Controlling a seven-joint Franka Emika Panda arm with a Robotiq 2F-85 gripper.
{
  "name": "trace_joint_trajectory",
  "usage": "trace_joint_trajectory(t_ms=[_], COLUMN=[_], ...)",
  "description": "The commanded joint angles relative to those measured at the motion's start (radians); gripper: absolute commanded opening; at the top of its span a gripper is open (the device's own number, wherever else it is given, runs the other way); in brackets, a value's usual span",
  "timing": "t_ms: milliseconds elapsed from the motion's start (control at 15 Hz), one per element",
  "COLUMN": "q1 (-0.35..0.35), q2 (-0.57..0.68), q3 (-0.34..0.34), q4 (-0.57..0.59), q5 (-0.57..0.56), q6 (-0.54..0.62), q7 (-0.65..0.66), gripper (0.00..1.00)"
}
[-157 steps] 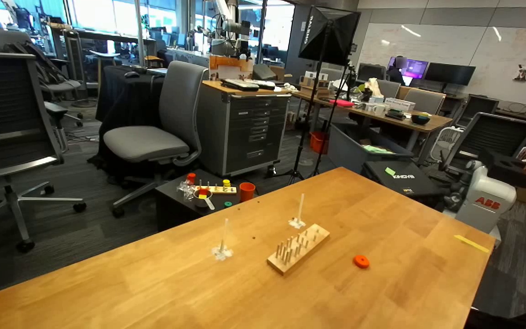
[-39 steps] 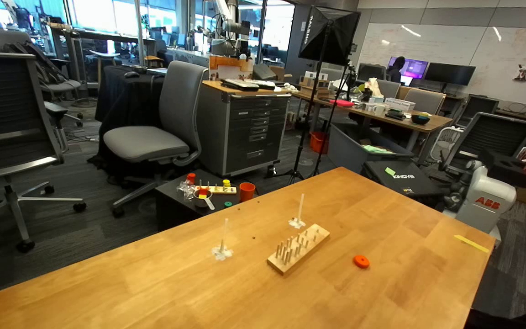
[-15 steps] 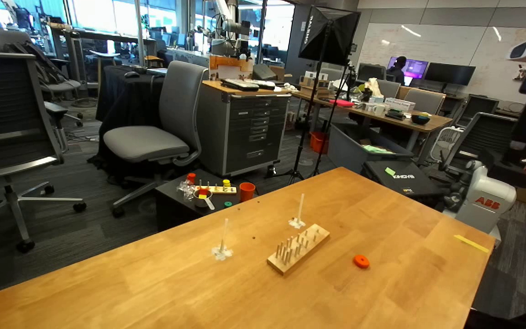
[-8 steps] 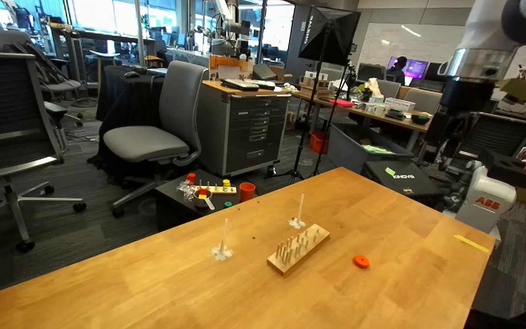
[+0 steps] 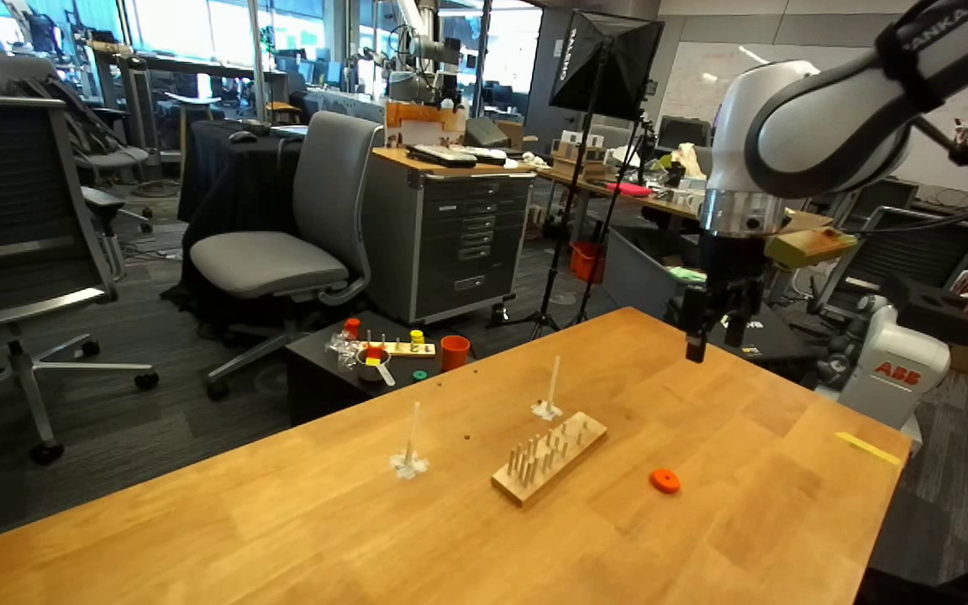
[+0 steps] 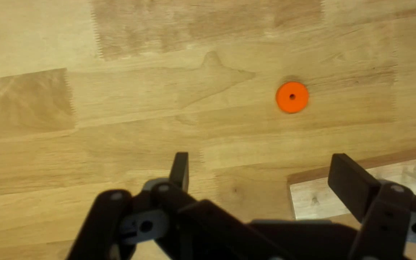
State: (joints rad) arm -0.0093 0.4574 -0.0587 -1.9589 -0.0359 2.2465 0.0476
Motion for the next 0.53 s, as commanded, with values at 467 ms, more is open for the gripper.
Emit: trace_joint_trajectory(t_ms=[467], q1=[0.056], q2=[0.240], q3=[0.041], q4=[0.182], q5=[0.009], q6=[-0.084], q7=[0.040], gripper=[1.00])
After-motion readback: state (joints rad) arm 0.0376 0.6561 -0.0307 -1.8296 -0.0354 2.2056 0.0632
